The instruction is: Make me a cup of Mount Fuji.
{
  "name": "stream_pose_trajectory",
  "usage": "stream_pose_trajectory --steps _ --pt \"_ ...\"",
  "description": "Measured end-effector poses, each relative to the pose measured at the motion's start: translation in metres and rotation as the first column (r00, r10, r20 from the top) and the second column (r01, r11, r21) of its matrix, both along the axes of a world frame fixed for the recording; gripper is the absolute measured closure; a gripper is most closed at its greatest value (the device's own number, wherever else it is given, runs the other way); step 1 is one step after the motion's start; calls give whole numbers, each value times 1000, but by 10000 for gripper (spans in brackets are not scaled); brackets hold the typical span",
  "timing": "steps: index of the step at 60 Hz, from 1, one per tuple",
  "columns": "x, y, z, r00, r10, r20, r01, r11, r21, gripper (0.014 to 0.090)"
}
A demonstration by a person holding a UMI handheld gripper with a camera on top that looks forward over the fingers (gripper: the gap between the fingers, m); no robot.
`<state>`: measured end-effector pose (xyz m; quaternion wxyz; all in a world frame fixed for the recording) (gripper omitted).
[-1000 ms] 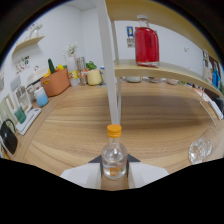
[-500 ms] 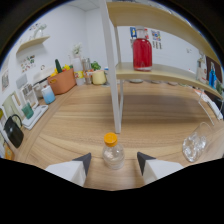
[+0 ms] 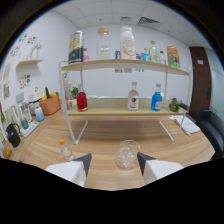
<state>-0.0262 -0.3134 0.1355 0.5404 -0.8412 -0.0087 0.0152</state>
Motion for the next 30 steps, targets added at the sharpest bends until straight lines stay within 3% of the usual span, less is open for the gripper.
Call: stream_pose_trajectory --steps 10,30 --pt "66 -2 0 998 -60 13 60 998 -21 193" --pt "132 92 94 994 -78 -71 87 986 144 204"
